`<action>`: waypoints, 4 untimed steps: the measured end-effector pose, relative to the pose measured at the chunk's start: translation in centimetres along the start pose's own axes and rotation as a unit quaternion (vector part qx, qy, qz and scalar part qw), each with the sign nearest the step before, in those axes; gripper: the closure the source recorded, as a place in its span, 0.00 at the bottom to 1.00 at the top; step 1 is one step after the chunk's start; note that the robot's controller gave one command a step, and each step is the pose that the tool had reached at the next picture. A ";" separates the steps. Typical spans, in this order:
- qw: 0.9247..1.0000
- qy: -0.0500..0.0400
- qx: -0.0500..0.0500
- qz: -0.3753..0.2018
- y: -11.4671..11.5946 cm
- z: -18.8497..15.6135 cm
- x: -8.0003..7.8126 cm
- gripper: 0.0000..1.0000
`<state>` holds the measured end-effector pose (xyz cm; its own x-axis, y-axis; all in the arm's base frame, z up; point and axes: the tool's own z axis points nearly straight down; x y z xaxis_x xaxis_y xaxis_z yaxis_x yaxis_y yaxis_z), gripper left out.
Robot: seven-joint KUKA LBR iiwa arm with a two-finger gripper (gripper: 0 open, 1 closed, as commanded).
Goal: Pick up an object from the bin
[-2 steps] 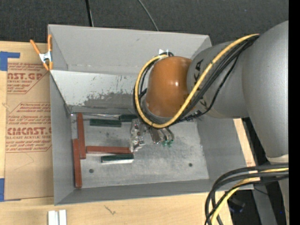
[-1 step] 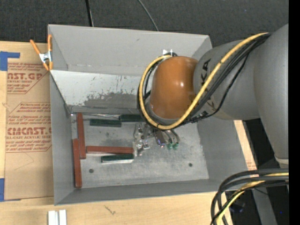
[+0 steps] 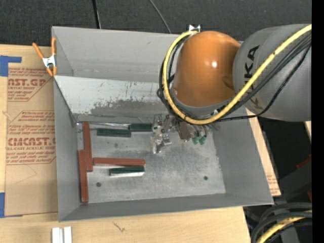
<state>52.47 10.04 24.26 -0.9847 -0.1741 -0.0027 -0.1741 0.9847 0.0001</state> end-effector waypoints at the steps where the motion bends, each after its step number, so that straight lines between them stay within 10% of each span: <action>1: 1.000 0.000 0.000 0.000 0.0 0.0 0.0 1.00; 2: 0.998 0.002 0.000 0.057 -0.2 8.4 1.4 0.00; 3: 0.998 0.001 0.000 0.057 -0.2 8.4 1.4 0.00; 4: 0.996 -0.018 0.000 0.093 2.2 16.1 1.0 1.00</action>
Offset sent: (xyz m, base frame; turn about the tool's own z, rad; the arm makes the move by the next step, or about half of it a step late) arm -0.0129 -0.0045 -0.0831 0.1145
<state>51.18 12.09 8.20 -0.9992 0.0105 -0.0376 0.0104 0.9999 0.0038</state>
